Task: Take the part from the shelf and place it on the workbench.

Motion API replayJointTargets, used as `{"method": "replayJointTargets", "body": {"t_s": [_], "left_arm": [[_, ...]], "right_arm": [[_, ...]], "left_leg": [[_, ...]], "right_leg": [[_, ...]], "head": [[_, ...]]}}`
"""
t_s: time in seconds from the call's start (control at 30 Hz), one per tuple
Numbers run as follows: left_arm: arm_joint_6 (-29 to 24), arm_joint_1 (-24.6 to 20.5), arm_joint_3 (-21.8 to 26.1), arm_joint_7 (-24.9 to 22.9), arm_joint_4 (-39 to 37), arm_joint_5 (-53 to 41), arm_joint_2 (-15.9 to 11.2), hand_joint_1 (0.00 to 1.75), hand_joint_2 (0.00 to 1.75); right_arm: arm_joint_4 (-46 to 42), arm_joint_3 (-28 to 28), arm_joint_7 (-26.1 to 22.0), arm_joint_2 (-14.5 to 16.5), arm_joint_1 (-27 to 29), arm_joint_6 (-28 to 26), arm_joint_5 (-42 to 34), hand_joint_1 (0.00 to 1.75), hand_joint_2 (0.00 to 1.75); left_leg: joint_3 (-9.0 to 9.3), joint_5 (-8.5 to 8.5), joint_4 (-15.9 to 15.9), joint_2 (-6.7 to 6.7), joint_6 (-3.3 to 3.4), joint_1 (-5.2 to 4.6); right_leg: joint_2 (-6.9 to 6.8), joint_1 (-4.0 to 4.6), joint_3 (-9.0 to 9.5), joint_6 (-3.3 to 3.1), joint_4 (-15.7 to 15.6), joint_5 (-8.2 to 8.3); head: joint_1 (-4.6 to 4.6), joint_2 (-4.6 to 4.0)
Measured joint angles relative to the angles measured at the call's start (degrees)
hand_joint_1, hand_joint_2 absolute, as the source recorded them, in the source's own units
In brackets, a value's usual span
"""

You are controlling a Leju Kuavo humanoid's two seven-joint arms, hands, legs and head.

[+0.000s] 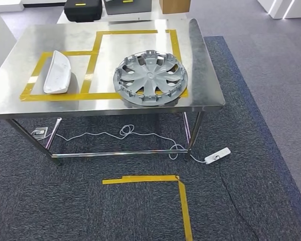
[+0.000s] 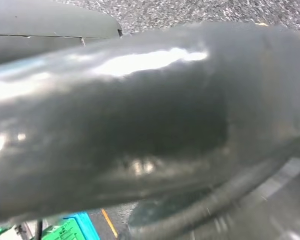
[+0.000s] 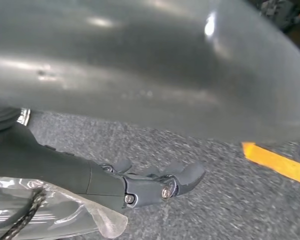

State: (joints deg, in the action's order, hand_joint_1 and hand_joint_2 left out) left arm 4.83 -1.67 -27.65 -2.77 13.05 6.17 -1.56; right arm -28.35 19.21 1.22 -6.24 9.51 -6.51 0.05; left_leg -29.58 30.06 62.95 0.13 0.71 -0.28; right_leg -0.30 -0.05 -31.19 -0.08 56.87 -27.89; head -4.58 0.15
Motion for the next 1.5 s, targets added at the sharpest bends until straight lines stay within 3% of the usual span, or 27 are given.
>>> {"method": "replayJointTargets", "body": {"t_s": [0.07,0.17,0.2,0.3,0.33,0.37,0.4,0.47,0.53,0.57,0.6,0.67,0.7,0.73,0.8,0.83,0.87,0.93,1.0,1.07,1.13,1.2,1.27,1.33,1.37,1.43,1.5], "left_arm": [[-0.01,-0.04,0.00,0.08,0.07,0.02,-0.04,0.00,0.00],[0.01,-0.01,0.01,0.13,0.24,0.25,0.01,0.00,0.00],[0.03,0.01,0.01,0.14,0.37,0.43,0.02,0.00,0.00],[-1.10,0.29,0.02,0.15,0.90,1.70,0.26,0.00,0.00],[-1.96,0.51,0.03,0.13,1.17,2.29,0.55,0.00,0.00],[-2.82,0.82,0.04,0.02,1.58,2.85,0.92,0.00,0.00],[-3.59,1.22,0.04,-0.19,2.20,3.43,1.31,0.00,0.00],[-4.71,2.24,-0.08,-0.96,4.03,4.83,1.78,0.00,0.00],[-5.57,3.39,-0.49,-1.80,6.31,6.72,1.78,0.00,0.00],[-5.92,3.88,-0.83,-2.12,7.36,7.68,1.64,0.00,0.00],[-6.23,4.35,-1.21,-2.37,8.33,8.64,1.46,0.00,0.00],[-6.64,5.19,-2.10,-2.61,9.87,10.11,0.94,0.00,0.00],[-6.78,5.60,-2.49,-2.66,10.51,10.58,0.69,0.00,0.00],[-6.90,6.02,-2.84,-2.74,11.09,10.86,0.48,0.00,0.00],[-7.13,6.55,-3.38,-2.91,12.01,11.32,0.23,0.00,0.00],[-7.31,6.71,-3.69,-3.04,12.45,11.79,0.10,0.00,0.00],[-7.56,6.81,-4.06,-3.17,12.93,12.51,-0.07,0.00,0.00],[-8.36,7.01,-5.13,-3.42,14.09,14.51,-0.48,0.00,0.00],[-9.21,7.17,-6.46,-3.48,15.20,16.51,-1.00,0.00,0.00],[-9.67,7.22,-7.66,-3.45,15.93,17.82,-1.45,0.00,0.00],[-9.84,7.32,-8.54,-3.42,16.34,18.40,-1.70,0.00,0.00],[-9.91,7.50,-9.27,-3.42,16.58,18.60,-1.81,0.00,0.00],[-10.02,7.63,-9.79,-3.39,16.75,18.97,-1.95,0.00,0.00],[-10.34,7.68,-10.39,-3.26,16.94,20.14,-2.19,0.00,0.00],[-10.58,7.70,-10.86,-3.16,17.10,20.95,-2.29,0.00,0.00],[-11.16,7.69,-11.99,-2.99,17.48,22.46,-2.44,0.00,0.00],[-11.49,7.68,-12.90,-2.84,17.84,23.35,-2.53,0.00,0.00]], "right_arm": [[1.28,0.28,-0.22,0.33,-0.71,0.04,-0.01,0.00,0.00],[3.16,0.53,-0.65,0.57,-1.47,0.09,-0.09,0.00,0.00],[3.90,0.64,-0.89,0.67,-1.75,0.15,-0.15,0.00,0.00],[6.24,0.98,-1.76,0.98,-2.84,0.57,-0.33,0.00,0.00],[7.14,1.11,-2.17,1.02,-3.28,0.77,-0.42,0.00,0.00],[8.08,1.24,-2.65,1.02,-3.78,0.98,-0.52,0.00,0.00],[9.00,1.38,-3.13,1.02,-4.25,1.18,-0.63,0.00,0.00],[10.60,1.59,-4.02,1.05,-5.13,1.52,-0.89,0.00,0.00],[11.84,1.69,-4.68,1.12,-6.03,1.88,-1.32,0.00,0.00],[12.37,1.70,-4.91,1.17,-6.43,2.01,-1.55,0.00,0.00],[12.89,1.71,-5.13,1.24,-6.75,2.09,-1.77,0.00,0.00],[13.90,1.71,-5.38,1.49,-7.21,2.19,-2.10,0.00,0.00],[14.27,1.71,-5.43,1.62,-7.37,2.22,-2.21,0.00,0.00],[14.59,1.71,-5.47,1.72,-7.47,2.26,-2.30,0.00,0.00],[15.05,1.70,-5.50,1.85,-7.56,2.30,-2.40,0.00,0.00],[15.26,1.70,-5.54,1.89,-7.58,2.31,-2.45,0.00,0.00],[15.44,1.69,-5.58,1.91,-7.65,2.31,-2.50,0.00,0.00],[15.76,1.68,-5.73,1.92,-7.87,2.30,-2.59,0.00,0.00],[15.93,1.68,-5.87,1.99,-8.11,2.30,-2.61,0.00,0.00],[16.01,1.68,-5.96,2.09,-8.25,2.31,-2.62,0.00,0.00],[16.17,1.68,-6.01,2.13,-8.33,2.31,-2.63,0.00,0.00],[16.44,1.69,-6.01,2.13,-8.32,2.31,-2.64,0.00,0.00],[16.61,1.71,-6.00,2.19,-8.28,2.35,-2.77,0.00,0.00],[16.69,1.72,-6.01,2.26,-8.30,2.38,-3.23,0.00,0.00],[16.72,1.71,-6.01,2.26,-8.33,2.34,-3.56,0.00,0.00],[16.77,1.65,-6.01,2.26,-8.37,2.29,-4.18,0.00,0.00],[16.78,1.59,-6.01,2.26,-8.44,2.28,-4.56,0.00,0.00]], "left_leg": [[2.79,0.01,-5.25,-0.22,0.64,-0.28],[2.21,-1.00,-7.27,-0.02,1.26,-0.24],[1.70,-1.69,-7.85,0.13,1.59,-0.11],[-0.61,-3.85,-8.30,0.46,2.13,-0.07],[-1.55,-4.55,-8.20,0.56,2.11,-0.11],[-2.53,-5.26,-8.06,0.65,2.06,-0.13],[-3.59,-5.96,-7.85,0.75,1.95,-0.11],[-5.73,-7.30,-7.19,0.81,1.56,0.00],[-7.41,-8.42,-6.19,0.77,0.95,-0.05],[-7.82,-8.97,-5.86,0.76,0.64,-0.09],[-8.06,-9.55,-5.71,0.76,0.32,-0.10],[-8.44,-10.20,-5.69,0.67,-0.33,0.04],[-8.78,-8.87,-4.97,0.57,-0.68,0.14],[-9.22,-6.27,-3.20,0.47,-1.02,0.23],[-10.07,0.65,3.35,0.36,-1.53,0.38],[-10.28,2.83,7.14,0.35,-1.67,0.42],[-10.06,3.42,10.00,0.33,-1.69,0.44],[-7.52,1.22,10.77,0.30,-1.37,0.43],[-1.44,-0.61,3.89,0.17,-0.53,0.23],[4.33,0.62,-4.62,0.02,0.25,-0.10],[5.65,1.31,-8.07,-0.01,0.67,-0.46],[4.51,0.01,-8.46,0.27,1.32,-0.48],[2.92,-1.61,-8.74,0.57,2.08,-0.36],[0.87,-3.19,-8.63,0.67,2.37,-0.48],[-0.28,-4.03,-8.50,0.73,2.33,-0.53],[-2.86,-5.65,-7.94,0.80,2.11,-0.49],[-5.36,-7.02,-6.91,0.78,1.67,-0.42]], "right_leg": [[-0.01,0.00,-0.89,0.50,0.23,0.89],[0.03,-0.09,-2.25,1.48,0.41,1.52],[0.11,-0.08,-2.95,1.77,1.36,0.16],[0.24,-0.22,-5.37,2.43,9.56,-7.76],[0.22,-0.27,-5.75,2.62,12.82,-9.17],[0.22,-0.31,-5.53,2.80,15.02,-9.16],[0.21,-0.39,-4.57,2.99,15.68,-7.88],[0.22,-0.65,0.30,3.28,11.06,-4.48],[0.32,-0.81,7.13,3.13,1.89,-4.68],[0.35,-0.79,9.14,2.83,-1.32,-5.62],[0.37,-0.66,10.06,2.42,-3.03,-6.29],[0.14,-0.57,8.84,1.33,-2.74,-5.76],[0.00,-0.59,8.10,0.79,-2.51,-5.14],[-0.17,-0.64,7.24,0.32,-2.43,-4.37],[-0.40,-0.55,5.49,-0.11,-2.27,-2.84],[-0.52,-0.45,4.49,-0.17,-2.13,-2.09],[-0.64,-0.33,3.43,-0.19,-1.89,-1.38],[-0.77,-0.10,1.24,-0.19,-1.17,-0.03],[-0.70,0.14,-0.72,-0.07,-0.42,1.21],[-0.68,0.27,-2.04,0.33,0.00,2.42],[-0.76,0.10,-2.71,1.01,-0.03,3.70],[-0.57,-0.18,-3.39,1.65,0.44,3.21],[-0.17,-0.36,-4.85,2.05,4.22,-1.65],[0.05,-0.48,-6.40,2.35,11.34,-7.33],[0.08,-0.51,-6.61,2.49,14.49,-8.22],[0.09,-0.54,-4.80,2.68,16.38,-5.53],[0.08,-0.62,0.81,2.79,10.84,-2.74]], "head": [[-0.02,0.00],[-0.02,0.01],[-0.16,0.01],[-0.56,0.00],[-0.56,0.00],[-0.56,0.00],[-0.57,0.00],[-0.60,0.01],[-0.64,0.01],[-0.62,0.01],[-0.56,0.01],[-0.42,0.01],[-0.31,0.01],[-0.18,0.00],[0.08,0.00],[0.14,0.00],[0.14,0.00],[0.13,0.00],[0.13,0.00],[0.09,0.00],[0.07,0.00],[0.15,0.00],[0.10,0.00],[-0.01,0.00],[0.00,0.00],[-0.01,0.00],[-0.04,0.01]]}}
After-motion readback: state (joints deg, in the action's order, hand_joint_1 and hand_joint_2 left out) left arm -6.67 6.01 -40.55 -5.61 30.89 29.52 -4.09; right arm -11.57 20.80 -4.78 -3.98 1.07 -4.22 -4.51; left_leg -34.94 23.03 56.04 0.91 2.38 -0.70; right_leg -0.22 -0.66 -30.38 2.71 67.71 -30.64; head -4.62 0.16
